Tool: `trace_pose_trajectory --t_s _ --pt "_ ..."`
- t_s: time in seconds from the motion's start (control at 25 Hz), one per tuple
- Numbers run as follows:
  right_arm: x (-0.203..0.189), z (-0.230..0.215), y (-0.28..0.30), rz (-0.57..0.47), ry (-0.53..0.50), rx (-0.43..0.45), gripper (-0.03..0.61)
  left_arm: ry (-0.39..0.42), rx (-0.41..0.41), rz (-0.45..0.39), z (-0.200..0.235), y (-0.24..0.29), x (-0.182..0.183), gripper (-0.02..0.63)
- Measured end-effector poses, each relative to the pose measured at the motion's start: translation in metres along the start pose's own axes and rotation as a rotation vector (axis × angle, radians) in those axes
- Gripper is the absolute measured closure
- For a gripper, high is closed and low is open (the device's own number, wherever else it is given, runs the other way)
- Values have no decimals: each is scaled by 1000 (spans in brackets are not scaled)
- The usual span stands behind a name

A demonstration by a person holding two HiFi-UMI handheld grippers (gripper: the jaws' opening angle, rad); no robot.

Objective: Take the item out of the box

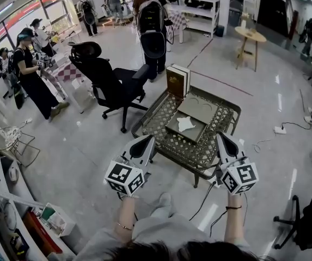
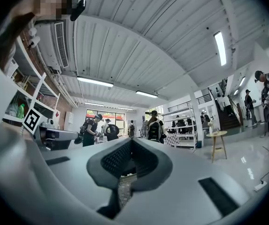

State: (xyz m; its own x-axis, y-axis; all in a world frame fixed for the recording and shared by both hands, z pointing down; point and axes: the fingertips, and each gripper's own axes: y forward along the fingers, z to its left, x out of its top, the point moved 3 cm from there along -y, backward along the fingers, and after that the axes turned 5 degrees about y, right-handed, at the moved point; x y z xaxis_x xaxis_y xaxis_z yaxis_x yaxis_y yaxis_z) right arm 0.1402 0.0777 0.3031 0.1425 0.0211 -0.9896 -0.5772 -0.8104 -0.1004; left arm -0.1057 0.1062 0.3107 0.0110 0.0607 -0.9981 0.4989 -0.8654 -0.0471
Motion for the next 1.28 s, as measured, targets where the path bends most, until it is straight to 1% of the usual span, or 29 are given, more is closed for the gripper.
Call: trace_pose_trajectory --t_s 0.12,0.36,0.8,1.28 --pt "-4 -3 9 5 -5 -6 557 -4 -5 7 7 7 -5 597" --pt "-10 -15 33 12 18 -20 557 -12 -28 5 33 31 -10 597" --pt "-15 -33 87 -14 31 -65 557 -7 -77 -1 84 79 -15 597" --pt "-31 -38 116 0 72 -122 557 -18 -143 6 116 106 -24 597"
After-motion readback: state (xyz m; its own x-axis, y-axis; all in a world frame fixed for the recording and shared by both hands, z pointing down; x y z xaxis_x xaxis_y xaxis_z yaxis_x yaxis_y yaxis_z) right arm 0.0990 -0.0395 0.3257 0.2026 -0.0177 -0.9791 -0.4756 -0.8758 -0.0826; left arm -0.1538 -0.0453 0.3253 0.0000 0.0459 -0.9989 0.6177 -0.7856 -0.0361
